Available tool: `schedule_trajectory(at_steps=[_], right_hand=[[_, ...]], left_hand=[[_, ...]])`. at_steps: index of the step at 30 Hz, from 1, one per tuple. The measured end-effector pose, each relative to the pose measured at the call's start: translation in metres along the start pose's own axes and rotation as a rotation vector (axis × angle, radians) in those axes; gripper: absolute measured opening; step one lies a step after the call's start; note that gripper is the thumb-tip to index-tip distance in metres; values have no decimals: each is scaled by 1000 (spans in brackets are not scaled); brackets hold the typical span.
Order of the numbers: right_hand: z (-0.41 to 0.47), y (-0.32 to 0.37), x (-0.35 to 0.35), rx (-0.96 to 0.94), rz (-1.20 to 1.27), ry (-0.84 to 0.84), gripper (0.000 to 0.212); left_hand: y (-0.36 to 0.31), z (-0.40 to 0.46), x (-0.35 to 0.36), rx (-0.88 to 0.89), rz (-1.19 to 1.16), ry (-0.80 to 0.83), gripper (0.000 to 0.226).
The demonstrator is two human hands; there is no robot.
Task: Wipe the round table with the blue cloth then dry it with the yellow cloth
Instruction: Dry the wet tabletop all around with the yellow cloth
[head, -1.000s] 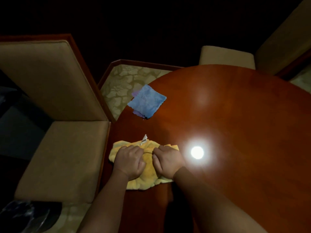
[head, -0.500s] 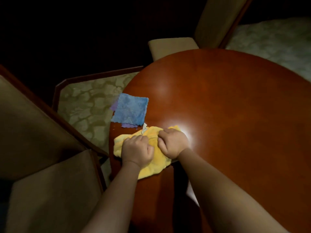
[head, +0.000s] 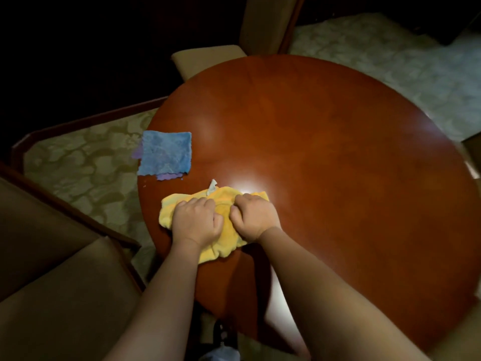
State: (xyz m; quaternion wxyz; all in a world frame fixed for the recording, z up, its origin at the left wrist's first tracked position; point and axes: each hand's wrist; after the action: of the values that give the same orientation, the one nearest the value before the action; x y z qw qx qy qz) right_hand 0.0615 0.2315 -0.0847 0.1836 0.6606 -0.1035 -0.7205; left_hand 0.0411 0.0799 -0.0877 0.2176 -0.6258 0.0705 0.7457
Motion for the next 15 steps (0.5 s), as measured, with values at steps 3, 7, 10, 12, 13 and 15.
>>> schedule_trajectory(at_steps=[3, 7, 10, 12, 13, 15], right_hand=[[-32, 0, -3, 22, -3, -13, 63], [-88, 2, -11, 58, 16, -59, 60], [-135, 2, -15, 71, 24, -82, 56], [-161, 2, -17, 90, 17, -86, 52], [-172, 1, -18, 98, 19, -88, 49], [-189, -1, -20, 107, 15, -104, 46]], left_hand=[[-15, -21, -3, 37, 2, 17, 29], [-42, -62, -9, 91, -8, 42, 30], [-64, -95, -15, 134, -11, 82, 29], [-78, -113, -18, 155, -11, 88, 27], [-84, -119, -19, 167, -14, 93, 27], [-95, -129, -21, 191, -11, 108, 27]])
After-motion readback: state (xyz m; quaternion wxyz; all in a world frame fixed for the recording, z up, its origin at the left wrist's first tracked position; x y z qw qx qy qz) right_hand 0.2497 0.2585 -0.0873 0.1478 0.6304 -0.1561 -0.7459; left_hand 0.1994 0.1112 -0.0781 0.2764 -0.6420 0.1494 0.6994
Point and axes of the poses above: each hand's wrist, its own z-axis towards the middle knuckle, its own x-axis out of the palm, y = z × x, and after that the axes turned 1 degree about y, right-handed
